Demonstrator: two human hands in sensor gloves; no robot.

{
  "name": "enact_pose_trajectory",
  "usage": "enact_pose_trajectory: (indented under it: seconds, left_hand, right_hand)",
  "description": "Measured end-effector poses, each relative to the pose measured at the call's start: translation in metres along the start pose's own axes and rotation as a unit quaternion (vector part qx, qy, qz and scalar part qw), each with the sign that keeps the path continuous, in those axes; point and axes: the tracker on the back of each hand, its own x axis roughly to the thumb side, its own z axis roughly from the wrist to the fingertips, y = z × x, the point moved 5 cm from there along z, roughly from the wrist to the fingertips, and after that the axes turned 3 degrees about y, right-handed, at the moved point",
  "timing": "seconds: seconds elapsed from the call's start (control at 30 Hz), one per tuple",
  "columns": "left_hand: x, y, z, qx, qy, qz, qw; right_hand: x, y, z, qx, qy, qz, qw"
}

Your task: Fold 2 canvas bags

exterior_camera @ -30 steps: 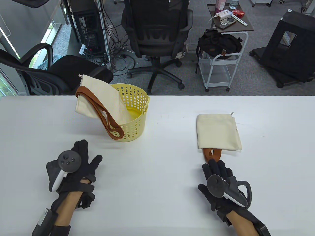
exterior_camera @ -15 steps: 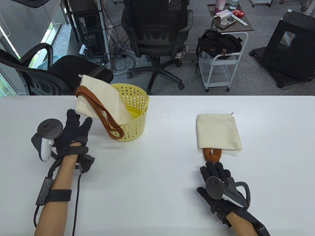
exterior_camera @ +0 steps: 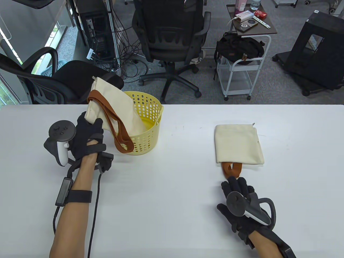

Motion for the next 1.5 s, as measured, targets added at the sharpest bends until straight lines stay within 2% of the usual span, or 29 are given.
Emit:
enact_pose_trajectory:
  seconds: [0.27, 0.53, 0.73, 0.87, 1.0, 1.17, 1.27, 1.33, 1.5]
  left_hand:
    - [0.018, 0.007, -0.013, -0.003, 0.049, -0.038, 0.998]
    - [0.055, 0.003, -0.032, 0.027, 0.114, -0.016, 0.993]
    - [0.086, -0.019, -0.048, 0.049, 0.143, -0.028, 0.988]
    - [0.11, -0.044, -0.067, 0.068, 0.175, -0.035, 0.982]
    - [0.13, -0.07, -0.092, 0.093, 0.211, -0.035, 0.972]
    - [0.152, -0.108, -0.135, 0.134, 0.261, -0.057, 0.954]
    - [0.156, -0.119, -0.152, 0.138, 0.275, -0.082, 0.948]
    - [0.155, -0.121, -0.162, 0.143, 0.28, -0.104, 0.943]
    - [0.14, -0.096, -0.173, 0.068, 0.273, -0.148, 0.948]
  right_hand:
    - [0.002, 0.003, -0.001, -0.004, 0.004, 0.002, 1.0]
    - [0.002, 0.006, -0.003, -0.008, 0.004, 0.003, 1.0]
    - [0.0, 0.009, -0.005, -0.013, 0.003, 0.004, 1.0]
    - [0.001, 0.01, -0.005, -0.016, 0.005, 0.001, 1.0]
    - [0.002, 0.011, -0.005, -0.016, 0.011, 0.003, 1.0]
    - [0.002, 0.016, -0.006, -0.023, 0.017, 0.015, 0.999]
    - [0.002, 0.019, -0.008, -0.028, 0.019, 0.022, 0.999]
    - [0.001, 0.02, -0.008, -0.031, 0.019, 0.027, 0.999]
    - [0.0, 0.022, -0.009, -0.034, 0.02, 0.033, 0.999]
